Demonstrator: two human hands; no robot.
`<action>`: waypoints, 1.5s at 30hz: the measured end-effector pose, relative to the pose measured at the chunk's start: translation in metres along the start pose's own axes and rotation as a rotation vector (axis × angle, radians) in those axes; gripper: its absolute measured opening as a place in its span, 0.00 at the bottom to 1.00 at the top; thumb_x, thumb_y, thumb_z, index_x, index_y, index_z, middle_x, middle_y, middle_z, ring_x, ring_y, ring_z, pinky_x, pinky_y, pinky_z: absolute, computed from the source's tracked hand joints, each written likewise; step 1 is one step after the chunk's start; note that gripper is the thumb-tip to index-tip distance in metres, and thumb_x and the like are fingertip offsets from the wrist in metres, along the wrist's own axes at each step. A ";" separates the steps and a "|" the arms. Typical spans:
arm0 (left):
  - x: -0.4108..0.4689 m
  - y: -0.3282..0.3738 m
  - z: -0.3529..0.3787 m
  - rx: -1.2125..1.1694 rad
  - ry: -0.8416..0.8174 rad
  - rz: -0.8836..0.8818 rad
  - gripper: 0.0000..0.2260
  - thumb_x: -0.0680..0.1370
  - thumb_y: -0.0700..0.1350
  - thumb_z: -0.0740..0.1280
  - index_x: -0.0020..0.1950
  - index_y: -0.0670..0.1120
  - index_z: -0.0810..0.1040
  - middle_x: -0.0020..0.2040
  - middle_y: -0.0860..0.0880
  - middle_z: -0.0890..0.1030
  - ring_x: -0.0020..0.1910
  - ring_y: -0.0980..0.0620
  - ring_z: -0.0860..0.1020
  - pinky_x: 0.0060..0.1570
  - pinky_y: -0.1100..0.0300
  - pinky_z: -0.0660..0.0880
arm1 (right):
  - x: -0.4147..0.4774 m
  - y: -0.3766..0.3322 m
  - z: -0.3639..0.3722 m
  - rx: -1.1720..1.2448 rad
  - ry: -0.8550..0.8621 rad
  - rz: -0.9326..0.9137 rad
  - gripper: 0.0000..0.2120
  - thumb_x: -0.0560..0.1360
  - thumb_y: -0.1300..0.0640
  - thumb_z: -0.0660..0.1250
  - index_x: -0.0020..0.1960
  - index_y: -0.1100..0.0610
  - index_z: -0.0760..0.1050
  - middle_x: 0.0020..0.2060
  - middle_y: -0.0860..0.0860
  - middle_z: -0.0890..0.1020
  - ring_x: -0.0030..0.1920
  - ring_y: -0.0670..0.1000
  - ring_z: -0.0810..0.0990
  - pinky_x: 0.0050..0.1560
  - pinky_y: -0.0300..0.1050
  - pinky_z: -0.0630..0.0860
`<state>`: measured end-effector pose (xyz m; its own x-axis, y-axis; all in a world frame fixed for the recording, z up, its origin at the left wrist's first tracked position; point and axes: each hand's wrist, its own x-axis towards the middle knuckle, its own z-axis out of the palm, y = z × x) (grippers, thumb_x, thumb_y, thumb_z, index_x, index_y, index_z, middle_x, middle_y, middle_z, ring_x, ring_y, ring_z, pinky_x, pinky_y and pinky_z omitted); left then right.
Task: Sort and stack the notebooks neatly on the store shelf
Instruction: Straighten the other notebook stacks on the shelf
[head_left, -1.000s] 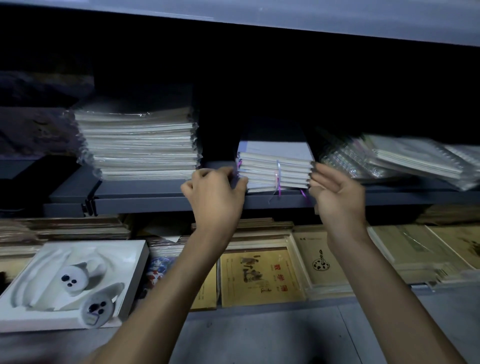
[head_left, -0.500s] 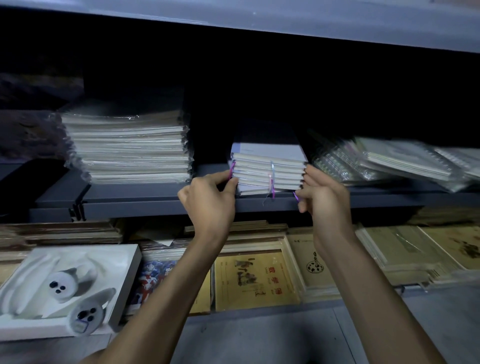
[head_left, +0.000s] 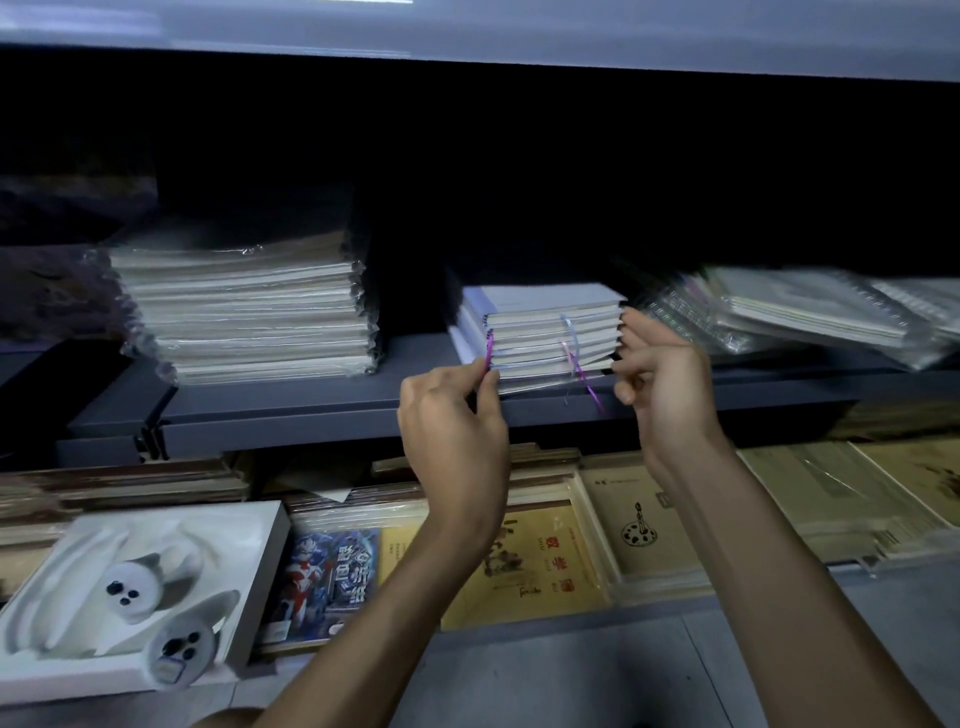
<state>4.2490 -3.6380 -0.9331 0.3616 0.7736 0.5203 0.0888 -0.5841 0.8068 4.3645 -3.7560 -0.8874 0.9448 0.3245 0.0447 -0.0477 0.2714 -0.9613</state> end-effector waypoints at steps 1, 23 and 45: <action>-0.001 0.001 -0.001 0.015 0.000 0.001 0.10 0.82 0.46 0.72 0.61 0.47 0.87 0.47 0.53 0.86 0.52 0.47 0.81 0.52 0.45 0.80 | 0.000 0.001 -0.001 -0.014 0.006 0.005 0.32 0.64 0.68 0.62 0.68 0.59 0.78 0.62 0.55 0.84 0.44 0.57 0.71 0.26 0.36 0.65; 0.002 0.009 -0.014 0.120 -0.079 -0.156 0.09 0.81 0.50 0.73 0.60 0.50 0.87 0.53 0.54 0.86 0.46 0.55 0.82 0.45 0.57 0.78 | -0.012 -0.003 0.004 -0.011 0.105 0.098 0.28 0.71 0.74 0.57 0.62 0.52 0.81 0.56 0.51 0.85 0.45 0.49 0.82 0.27 0.37 0.70; -0.018 0.007 -0.008 -0.451 -0.123 -0.408 0.27 0.80 0.34 0.67 0.77 0.53 0.72 0.41 0.41 0.85 0.36 0.54 0.79 0.38 0.67 0.77 | -0.039 -0.003 0.023 0.013 0.128 0.123 0.28 0.73 0.72 0.59 0.65 0.50 0.80 0.55 0.46 0.84 0.35 0.50 0.74 0.26 0.38 0.66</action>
<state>4.2356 -3.6543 -0.9350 0.4878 0.8631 0.1307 -0.1491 -0.0652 0.9867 4.3206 -3.7480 -0.8802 0.9651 0.2381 -0.1093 -0.1693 0.2483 -0.9538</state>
